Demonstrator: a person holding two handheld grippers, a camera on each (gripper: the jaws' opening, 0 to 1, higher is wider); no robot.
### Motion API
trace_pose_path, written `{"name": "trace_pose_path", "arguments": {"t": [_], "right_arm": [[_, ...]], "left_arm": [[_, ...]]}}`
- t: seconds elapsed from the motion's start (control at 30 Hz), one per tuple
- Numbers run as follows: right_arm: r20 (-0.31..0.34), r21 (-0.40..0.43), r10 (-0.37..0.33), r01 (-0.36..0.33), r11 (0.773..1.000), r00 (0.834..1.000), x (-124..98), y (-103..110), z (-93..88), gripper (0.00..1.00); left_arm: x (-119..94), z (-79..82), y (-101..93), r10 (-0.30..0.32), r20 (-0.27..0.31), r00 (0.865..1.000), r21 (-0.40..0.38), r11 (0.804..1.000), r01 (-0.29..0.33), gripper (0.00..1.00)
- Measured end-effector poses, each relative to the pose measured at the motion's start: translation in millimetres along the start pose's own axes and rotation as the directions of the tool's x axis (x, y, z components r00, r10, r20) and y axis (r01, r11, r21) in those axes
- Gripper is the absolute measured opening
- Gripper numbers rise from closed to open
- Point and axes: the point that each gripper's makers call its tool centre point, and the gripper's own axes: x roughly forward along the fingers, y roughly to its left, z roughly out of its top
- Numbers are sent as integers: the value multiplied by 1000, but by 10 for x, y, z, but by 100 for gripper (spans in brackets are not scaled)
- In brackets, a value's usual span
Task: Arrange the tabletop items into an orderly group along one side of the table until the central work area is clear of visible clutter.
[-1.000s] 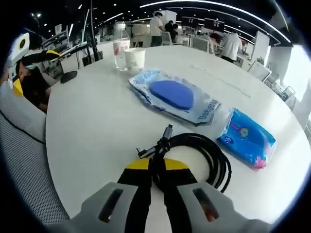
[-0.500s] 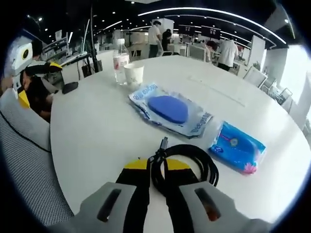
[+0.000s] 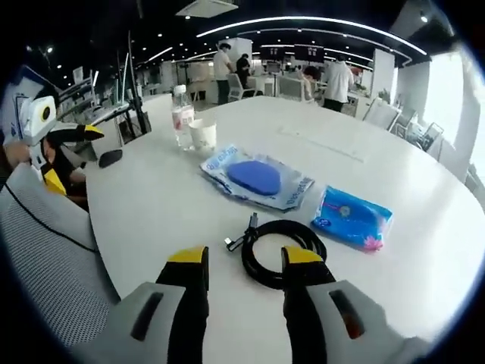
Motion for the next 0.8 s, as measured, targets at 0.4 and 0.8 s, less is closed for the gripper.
{"name": "trace_pose_path", "arguments": {"t": [0.4,0.8], "right_arm": [[5,60,-60,60,996,998,-361,-56,-114,60],[19,74,-90,89,993,996,-582,18,-142,76]], "left_arm": [[15,-34,-25,-16,-17,1000,8,1000,16,93],[11,-44,-8,-9,-20,1000,-6,1000,9,93]]}}
